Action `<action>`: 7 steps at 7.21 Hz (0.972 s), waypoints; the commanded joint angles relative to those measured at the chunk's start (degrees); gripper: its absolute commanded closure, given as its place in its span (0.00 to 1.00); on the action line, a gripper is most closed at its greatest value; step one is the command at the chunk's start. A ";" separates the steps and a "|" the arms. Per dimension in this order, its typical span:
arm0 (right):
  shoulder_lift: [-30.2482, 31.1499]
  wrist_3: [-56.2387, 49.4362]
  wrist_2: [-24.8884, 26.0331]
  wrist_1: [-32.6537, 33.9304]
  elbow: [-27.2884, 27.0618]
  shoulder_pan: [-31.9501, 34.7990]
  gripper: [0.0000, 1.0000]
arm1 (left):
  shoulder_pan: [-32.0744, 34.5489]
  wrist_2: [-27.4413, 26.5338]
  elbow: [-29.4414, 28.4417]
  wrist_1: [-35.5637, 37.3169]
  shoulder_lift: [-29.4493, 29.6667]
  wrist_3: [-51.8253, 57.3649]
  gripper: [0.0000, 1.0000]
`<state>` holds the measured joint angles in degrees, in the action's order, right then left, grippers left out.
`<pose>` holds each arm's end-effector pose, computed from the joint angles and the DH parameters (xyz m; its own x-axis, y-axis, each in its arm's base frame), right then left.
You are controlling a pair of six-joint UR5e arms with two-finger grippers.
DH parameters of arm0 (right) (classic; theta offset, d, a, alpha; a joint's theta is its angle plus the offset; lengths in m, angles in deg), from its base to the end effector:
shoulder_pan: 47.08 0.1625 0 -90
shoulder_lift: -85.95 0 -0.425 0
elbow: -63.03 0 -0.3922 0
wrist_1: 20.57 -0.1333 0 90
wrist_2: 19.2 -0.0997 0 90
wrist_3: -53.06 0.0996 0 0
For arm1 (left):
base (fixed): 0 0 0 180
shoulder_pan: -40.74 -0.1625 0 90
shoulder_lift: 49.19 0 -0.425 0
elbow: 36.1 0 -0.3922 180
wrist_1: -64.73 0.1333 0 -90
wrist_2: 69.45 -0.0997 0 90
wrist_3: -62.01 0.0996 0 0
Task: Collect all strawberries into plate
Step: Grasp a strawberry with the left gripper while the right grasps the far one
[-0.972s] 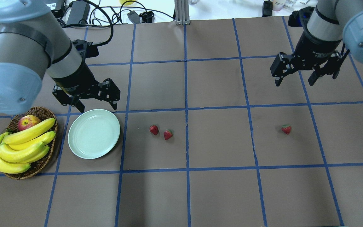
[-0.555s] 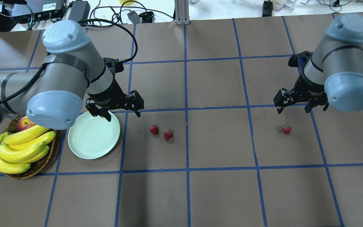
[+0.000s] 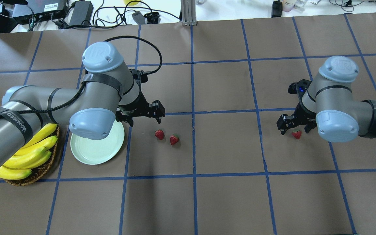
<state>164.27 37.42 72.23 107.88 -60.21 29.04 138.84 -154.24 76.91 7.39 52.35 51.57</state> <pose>0.0187 -0.4698 0.1916 -0.9995 -0.0317 -0.0065 -0.0323 0.9928 0.1152 -0.2120 -0.4793 0.2541 -0.9955 -0.0442 0.0833 -0.0402 0.9980 0.0489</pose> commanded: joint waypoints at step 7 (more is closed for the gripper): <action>-2.29 -0.10 3.23 1.37 -0.42 -0.18 0.76 | 0.08 2.43 1.60 5.05 8.84 0.06 0.17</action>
<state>162.03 37.32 75.00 109.27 -60.44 28.86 138.92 -152.05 78.51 12.49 60.52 51.66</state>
